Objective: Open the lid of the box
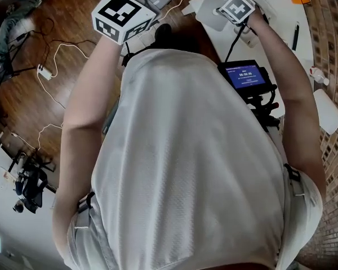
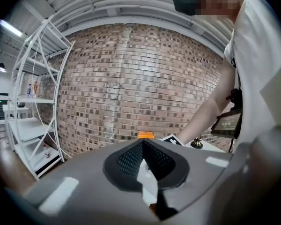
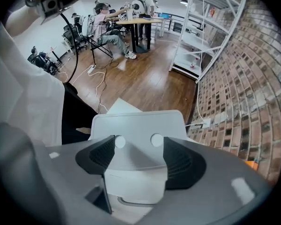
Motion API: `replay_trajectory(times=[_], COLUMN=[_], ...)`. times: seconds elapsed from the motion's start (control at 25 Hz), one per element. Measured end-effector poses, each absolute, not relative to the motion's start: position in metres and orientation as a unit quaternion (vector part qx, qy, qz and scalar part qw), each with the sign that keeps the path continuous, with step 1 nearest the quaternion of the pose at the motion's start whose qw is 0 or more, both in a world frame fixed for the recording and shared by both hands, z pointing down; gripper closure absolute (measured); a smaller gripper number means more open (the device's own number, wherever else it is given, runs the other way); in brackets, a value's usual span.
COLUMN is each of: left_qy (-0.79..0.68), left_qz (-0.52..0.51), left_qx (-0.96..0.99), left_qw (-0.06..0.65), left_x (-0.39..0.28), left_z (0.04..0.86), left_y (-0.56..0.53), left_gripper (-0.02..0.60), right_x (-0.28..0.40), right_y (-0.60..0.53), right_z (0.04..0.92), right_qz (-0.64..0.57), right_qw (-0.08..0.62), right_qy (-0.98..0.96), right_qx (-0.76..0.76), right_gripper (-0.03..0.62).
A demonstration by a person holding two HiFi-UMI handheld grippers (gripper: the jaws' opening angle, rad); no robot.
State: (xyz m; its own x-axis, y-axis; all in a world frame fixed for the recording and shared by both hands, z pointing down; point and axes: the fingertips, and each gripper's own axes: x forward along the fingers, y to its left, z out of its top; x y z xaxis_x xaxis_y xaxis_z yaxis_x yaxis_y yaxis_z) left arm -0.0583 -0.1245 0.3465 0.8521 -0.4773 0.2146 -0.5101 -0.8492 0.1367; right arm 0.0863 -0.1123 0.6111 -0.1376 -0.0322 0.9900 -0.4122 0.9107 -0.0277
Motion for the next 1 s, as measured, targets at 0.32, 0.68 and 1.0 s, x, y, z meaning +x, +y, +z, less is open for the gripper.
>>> replay_trajectory(times=[0.32,0.68,1.0], left_qy=[-0.203,-0.150,-0.074], left_qz=[0.077,0.061,0.064], left_qx=[0.973,0.985,0.993], left_qw=[0.073,0.067,0.059], left_x=[-0.031,0.014,0.072], left_z=[0.329,0.318,0.307], left_y=[-0.120,-0.132,-0.106], left_gripper=[0.581,0.581,0.580], right_x=[0.047,0.044,0.128], right_y=[-0.133,-0.135,-0.102], right_z=[0.531,0.402,0.330], right_qz=[0.109,0.069,0.070], right_qw=[0.545,0.339,0.213], right_qy=[-0.808,-0.890,-0.875], right_qx=[0.194,0.298,0.428], right_gripper=[0.318,0.591,0.592])
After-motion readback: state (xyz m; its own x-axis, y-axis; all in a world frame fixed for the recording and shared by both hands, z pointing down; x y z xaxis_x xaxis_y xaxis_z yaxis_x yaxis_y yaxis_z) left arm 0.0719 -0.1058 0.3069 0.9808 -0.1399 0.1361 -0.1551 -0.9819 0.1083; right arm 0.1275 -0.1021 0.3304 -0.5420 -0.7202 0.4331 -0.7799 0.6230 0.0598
